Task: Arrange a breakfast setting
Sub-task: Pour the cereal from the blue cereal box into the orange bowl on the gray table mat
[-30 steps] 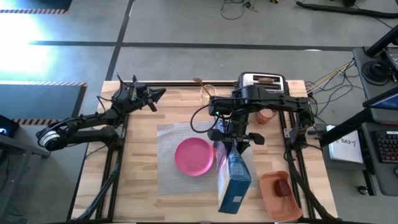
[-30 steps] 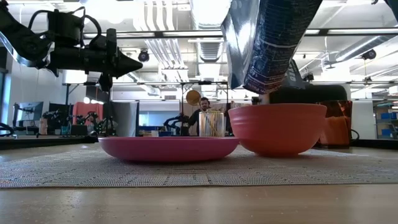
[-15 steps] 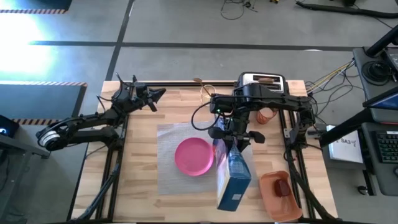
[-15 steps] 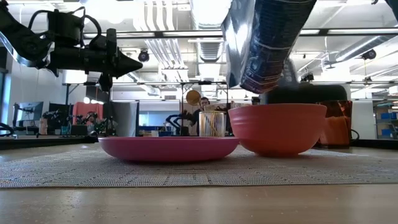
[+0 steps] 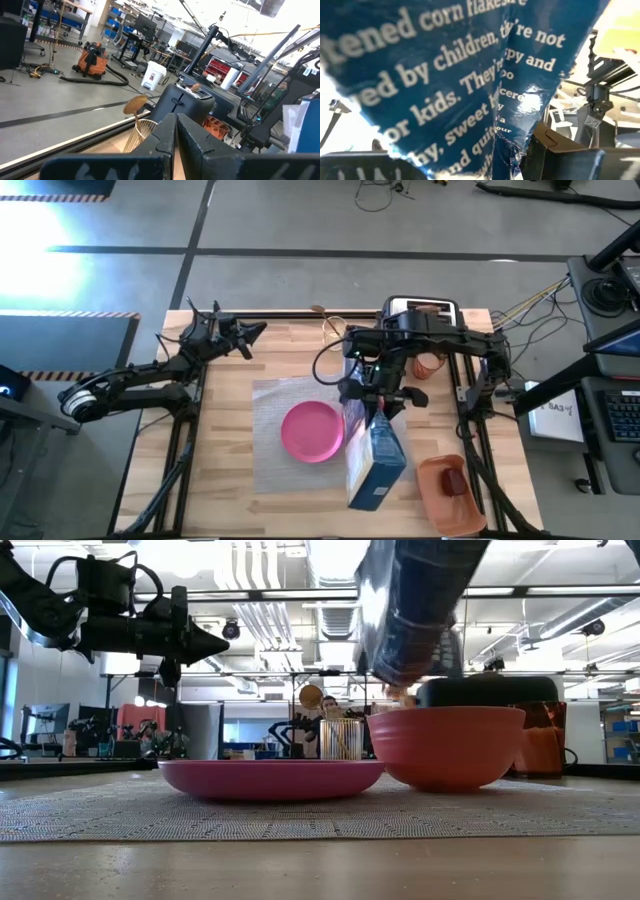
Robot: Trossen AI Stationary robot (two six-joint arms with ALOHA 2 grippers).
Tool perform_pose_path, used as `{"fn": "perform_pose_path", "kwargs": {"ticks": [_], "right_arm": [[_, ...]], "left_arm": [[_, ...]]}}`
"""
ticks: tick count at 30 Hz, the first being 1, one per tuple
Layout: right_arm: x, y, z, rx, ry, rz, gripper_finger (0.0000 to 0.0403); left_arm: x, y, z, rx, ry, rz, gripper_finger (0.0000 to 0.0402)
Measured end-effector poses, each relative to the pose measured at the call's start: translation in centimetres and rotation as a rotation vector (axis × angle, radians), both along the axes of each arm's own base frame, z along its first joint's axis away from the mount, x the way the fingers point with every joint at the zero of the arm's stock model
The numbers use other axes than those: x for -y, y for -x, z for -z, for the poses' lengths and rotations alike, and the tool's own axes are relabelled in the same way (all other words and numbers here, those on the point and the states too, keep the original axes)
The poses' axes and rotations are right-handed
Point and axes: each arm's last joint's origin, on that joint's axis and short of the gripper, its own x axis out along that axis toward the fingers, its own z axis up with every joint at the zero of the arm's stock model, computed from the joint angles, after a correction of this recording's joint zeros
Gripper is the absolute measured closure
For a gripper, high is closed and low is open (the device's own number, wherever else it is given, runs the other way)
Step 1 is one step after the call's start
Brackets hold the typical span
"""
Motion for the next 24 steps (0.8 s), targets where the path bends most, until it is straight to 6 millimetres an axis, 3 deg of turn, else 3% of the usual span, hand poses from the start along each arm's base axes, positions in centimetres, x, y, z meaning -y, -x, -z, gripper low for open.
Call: {"fn": "perform_pose_path", "kwargs": {"ticks": [24], "right_arm": [[-1.0, 0.7, -0.6, -0.123, -0.089, 0.042, 0.0299]], "left_arm": [[0.0, 0.0, 0.0, 0.000, 0.000, 0.000, 0.0402]]}}
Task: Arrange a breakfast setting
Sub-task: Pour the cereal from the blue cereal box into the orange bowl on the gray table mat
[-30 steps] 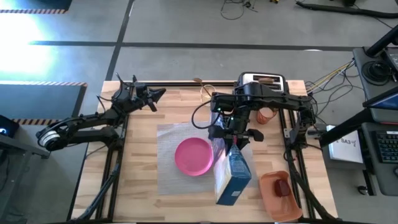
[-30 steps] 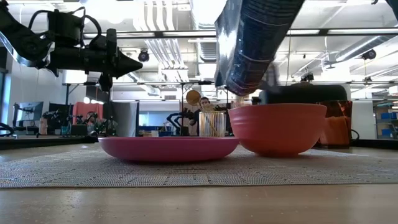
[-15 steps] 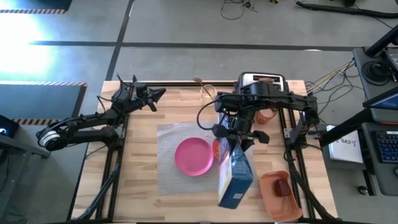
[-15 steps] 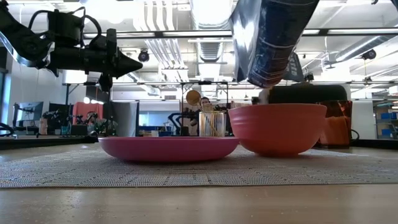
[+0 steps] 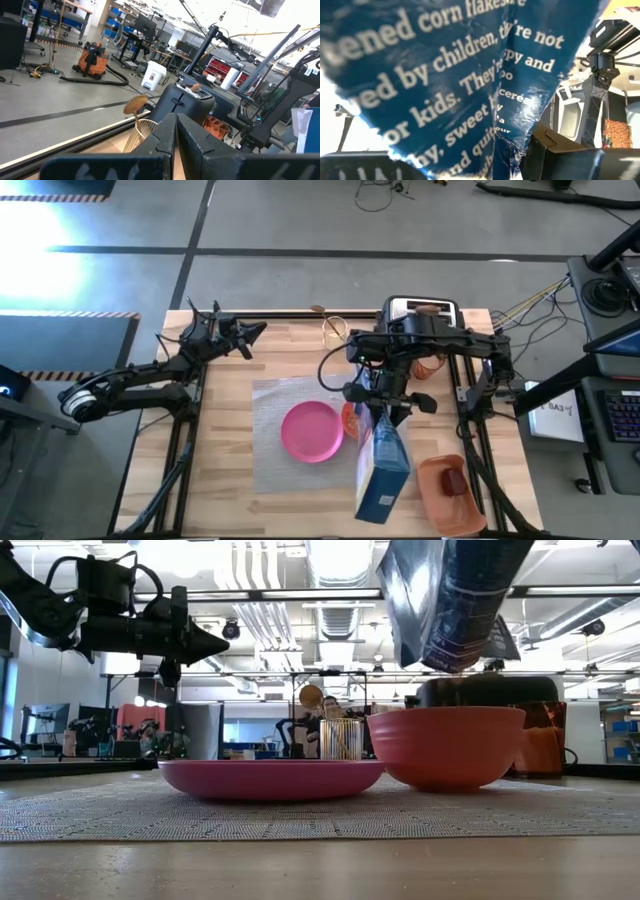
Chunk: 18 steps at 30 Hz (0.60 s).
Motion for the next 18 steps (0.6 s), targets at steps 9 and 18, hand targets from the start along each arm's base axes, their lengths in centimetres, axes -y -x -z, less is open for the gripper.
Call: {"fn": "perform_pose_path", "kwargs": {"ticks": [9, 18], "right_arm": [[-0.19, -0.03, 0.15, -0.013, 0.001, 0.000, 0.0299], [-0.17, -0.03, 0.14, -0.020, -0.003, 0.005, 0.0299]], "left_arm": [[0.00, 0.00, 0.00, -0.002, -0.004, 0.000, 0.0402], [0.00, 0.00, 0.00, -0.002, -0.004, 0.000, 0.0402]]}}
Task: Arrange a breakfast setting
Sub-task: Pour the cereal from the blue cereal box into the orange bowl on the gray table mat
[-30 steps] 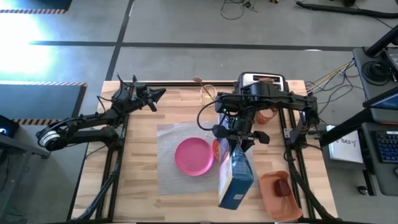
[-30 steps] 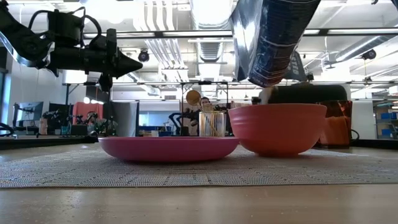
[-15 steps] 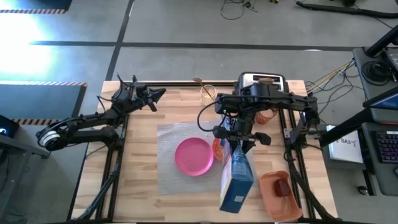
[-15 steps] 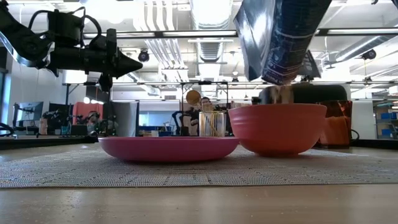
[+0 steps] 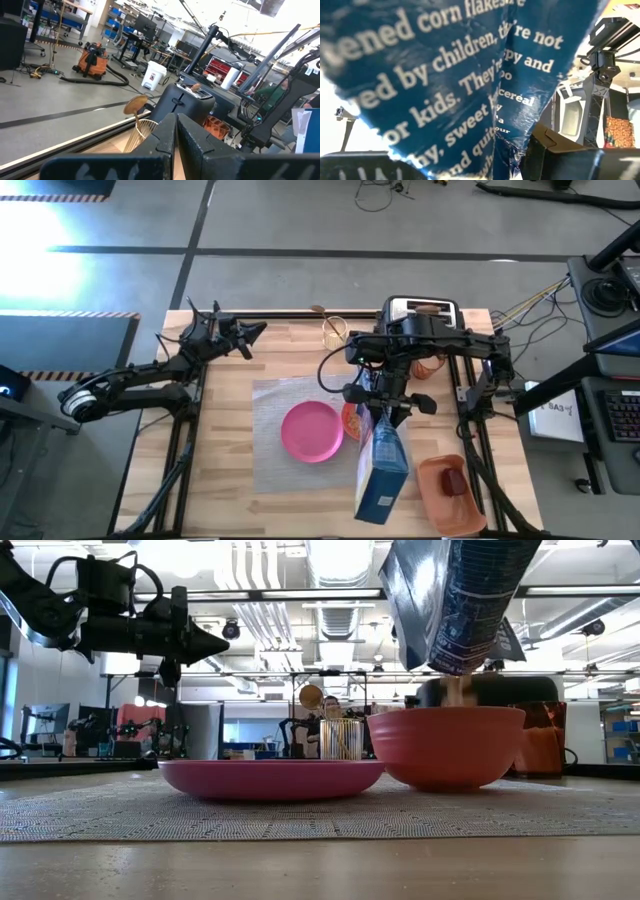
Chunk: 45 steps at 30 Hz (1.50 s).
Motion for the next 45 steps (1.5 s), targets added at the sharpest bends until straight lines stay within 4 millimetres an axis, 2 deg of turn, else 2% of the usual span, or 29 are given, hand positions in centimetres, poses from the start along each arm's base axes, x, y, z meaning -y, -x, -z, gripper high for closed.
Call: {"fn": "perform_pose_path", "kwargs": {"ticks": [18, 23, 40, 45], "right_arm": [[0.0, 0.0, 0.2, 0.019, 0.013, -0.016, 0.0299], [0.0, 0.0, 0.2, 0.093, 0.030, -0.061, 0.0299], [-0.1, -0.1, 0.7, -0.062, -0.058, -0.006, 0.0299], [-0.2, -0.1, 1.2, -0.011, -0.059, -0.057, 0.0299]], "left_arm": [[0.0, 0.0, 0.0, 0.000, 0.000, 0.000, 0.0402], [0.0, 0.0, 0.0, 0.000, 0.000, 0.000, 0.0402], [0.0, 0.0, 0.0, -0.001, -0.002, 0.000, 0.0402], [0.0, 0.0, 0.0, -0.002, -0.002, -0.001, 0.0402]]}}
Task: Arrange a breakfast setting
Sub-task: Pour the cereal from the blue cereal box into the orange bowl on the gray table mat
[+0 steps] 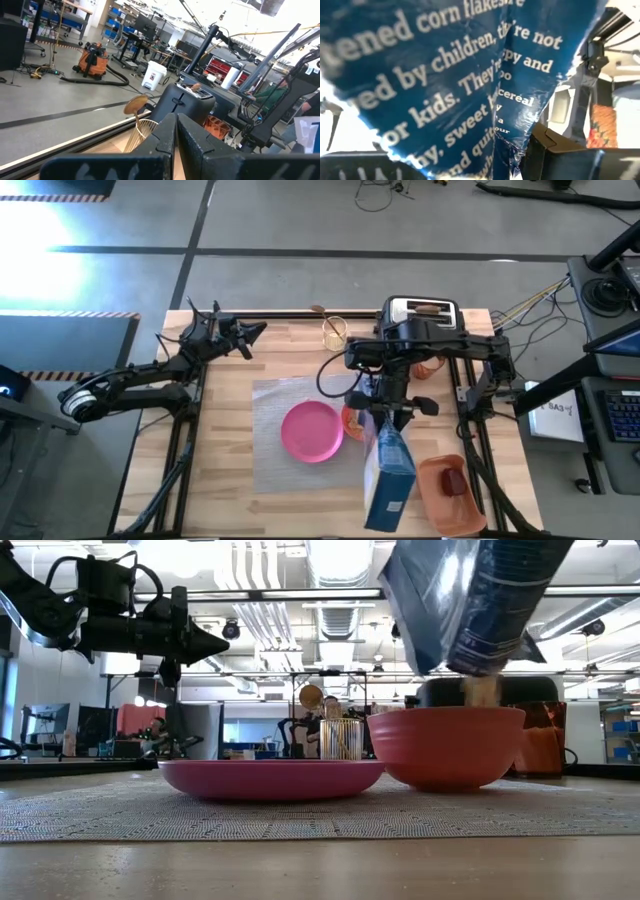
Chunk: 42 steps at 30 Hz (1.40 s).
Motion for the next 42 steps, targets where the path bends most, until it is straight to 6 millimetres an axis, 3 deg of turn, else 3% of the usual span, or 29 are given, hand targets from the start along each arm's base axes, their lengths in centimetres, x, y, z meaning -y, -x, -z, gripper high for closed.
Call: {"fn": "perform_pose_path", "kwargs": {"ticks": [34, 42], "right_arm": [[0.9, 0.8, 0.6, 0.087, 0.101, -0.016, 0.0298], [0.9, 1.0, 0.6, 0.169, 0.210, -0.048, 0.0298]], "left_arm": [[0.0, 0.0, 0.1, -0.002, 0.002, 0.000, 0.0402], [0.0, 0.0, 0.0, -0.001, 0.002, -0.007, 0.0402]]}}
